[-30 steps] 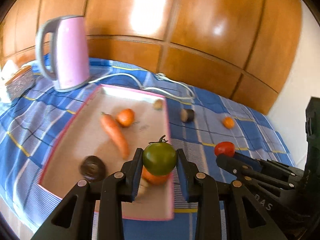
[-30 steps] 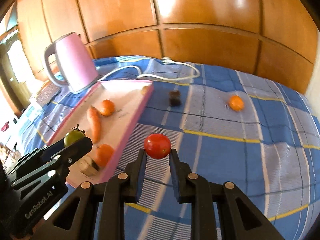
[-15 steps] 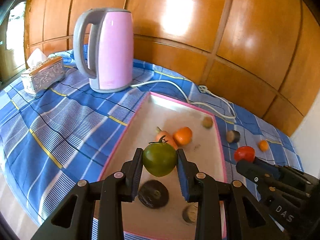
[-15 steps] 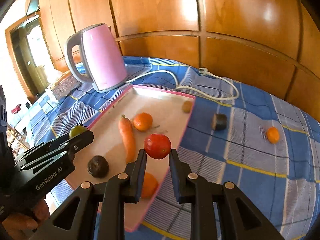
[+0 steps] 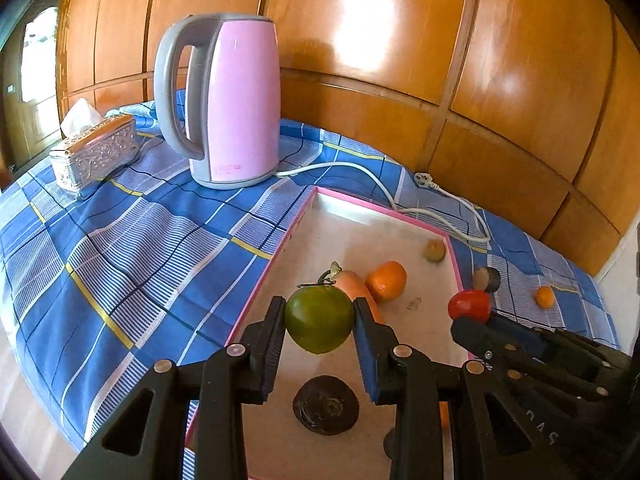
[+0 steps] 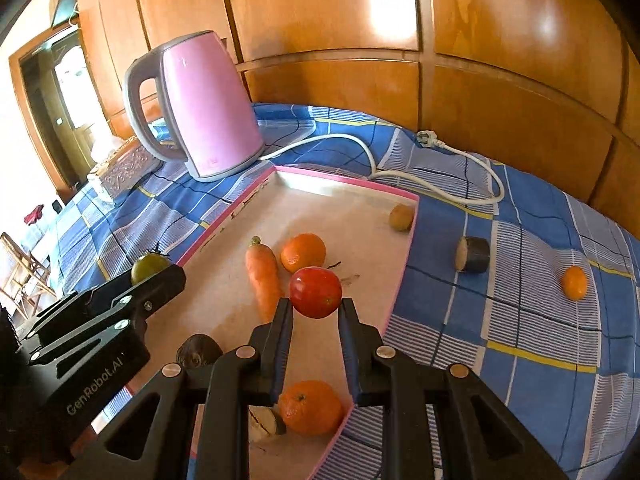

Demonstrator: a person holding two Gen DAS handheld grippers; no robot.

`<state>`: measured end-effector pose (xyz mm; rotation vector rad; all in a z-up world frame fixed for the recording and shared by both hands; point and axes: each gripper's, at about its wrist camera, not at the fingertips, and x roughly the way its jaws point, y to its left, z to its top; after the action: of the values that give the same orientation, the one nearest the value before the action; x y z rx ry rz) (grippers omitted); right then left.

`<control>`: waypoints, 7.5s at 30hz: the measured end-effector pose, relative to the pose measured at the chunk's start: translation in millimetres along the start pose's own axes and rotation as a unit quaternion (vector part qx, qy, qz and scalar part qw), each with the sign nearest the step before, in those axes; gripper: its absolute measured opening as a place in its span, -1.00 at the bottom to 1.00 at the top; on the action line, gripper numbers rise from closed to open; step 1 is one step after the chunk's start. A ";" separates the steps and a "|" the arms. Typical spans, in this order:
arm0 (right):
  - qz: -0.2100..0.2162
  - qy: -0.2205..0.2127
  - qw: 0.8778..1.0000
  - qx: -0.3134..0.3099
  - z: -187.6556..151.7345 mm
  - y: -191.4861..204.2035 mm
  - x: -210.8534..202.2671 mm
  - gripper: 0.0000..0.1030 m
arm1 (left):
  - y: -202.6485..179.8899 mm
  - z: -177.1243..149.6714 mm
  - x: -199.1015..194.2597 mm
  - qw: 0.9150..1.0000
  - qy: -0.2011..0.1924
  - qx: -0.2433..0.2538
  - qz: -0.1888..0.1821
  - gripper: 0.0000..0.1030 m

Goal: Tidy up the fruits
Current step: 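Open the left tool over the tray while the right tool releases the red tomato inside, then withdraw both open tools from the tray toward the dark chunk and orange, then grasp the dark cylindrical chunk with the left tool while the right tool grasps the orange, then lift the dark chunk with the left tool toward the tray while the right tool carries the orange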

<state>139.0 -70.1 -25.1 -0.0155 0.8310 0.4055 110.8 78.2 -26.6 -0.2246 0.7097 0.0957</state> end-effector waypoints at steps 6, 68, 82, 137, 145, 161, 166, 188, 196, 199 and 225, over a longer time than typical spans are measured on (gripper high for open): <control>-0.001 -0.002 1.000 0.000 0.7 0.9 3.4 -0.54 | -2.2 0.7 0.1 1.000 -0.003 0.005 0.001 -0.35; -0.070 -0.045 0.992 0.090 -37.6 -49.8 -58.5 -0.48 | -66.1 -27.5 -31.1 0.997 0.002 0.068 -0.046 -0.29; -0.095 -0.044 0.986 0.130 -46.2 -87.6 -64.2 -0.48 | -96.4 -31.2 -21.7 0.993 0.017 0.097 -0.067 -0.29; -0.145 -0.014 0.963 0.225 -37.6 -240.4 -20.9 -0.38 | -202.6 -1.7 86.6 0.980 0.085 0.137 -0.116 -0.13; -0.150 -0.012 0.962 0.226 -16.4 -258.2 -2.7 -0.33 | -218.1 8.3 120.8 0.979 0.099 0.141 -0.105 0.00; -0.155 0.004 0.971 0.183 -8.5 -261.1 26.1 -0.35 | -218.9 2.6 160.8 0.976 0.128 0.143 -0.103 -0.42; -0.140 0.011 0.971 0.191 -17.2 -257.3 16.3 -0.35 | -222.6 -6.2 137.6 0.972 0.116 0.158 -0.126 -0.42; -0.133 0.002 0.972 0.195 -99.5 -213.8 -43.0 -0.34 | -220.5 -98.8 57.4 0.968 0.097 0.196 -0.125 -0.41; -0.136 -0.006 0.971 0.197 -102.0 -213.4 -39.2 -0.33 | -219.6 -101.7 57.8 0.969 0.088 0.193 -0.127 -0.41; -0.148 -0.002 0.973 0.180 -99.9 -209.9 -36.2 -0.33 | -218.9 -101.7 58.6 0.970 0.087 0.188 -0.128 -0.41; -0.154 -0.017 0.972 0.177 -107.0 -207.6 -40.8 -0.34 | -217.8 -102.2 56.1 0.970 0.087 0.189 -0.127 -0.43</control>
<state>111.9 -294.0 -98.0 0.1906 0.8420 -0.0380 123.9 -157.0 -101.1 0.0449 0.8532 -0.3071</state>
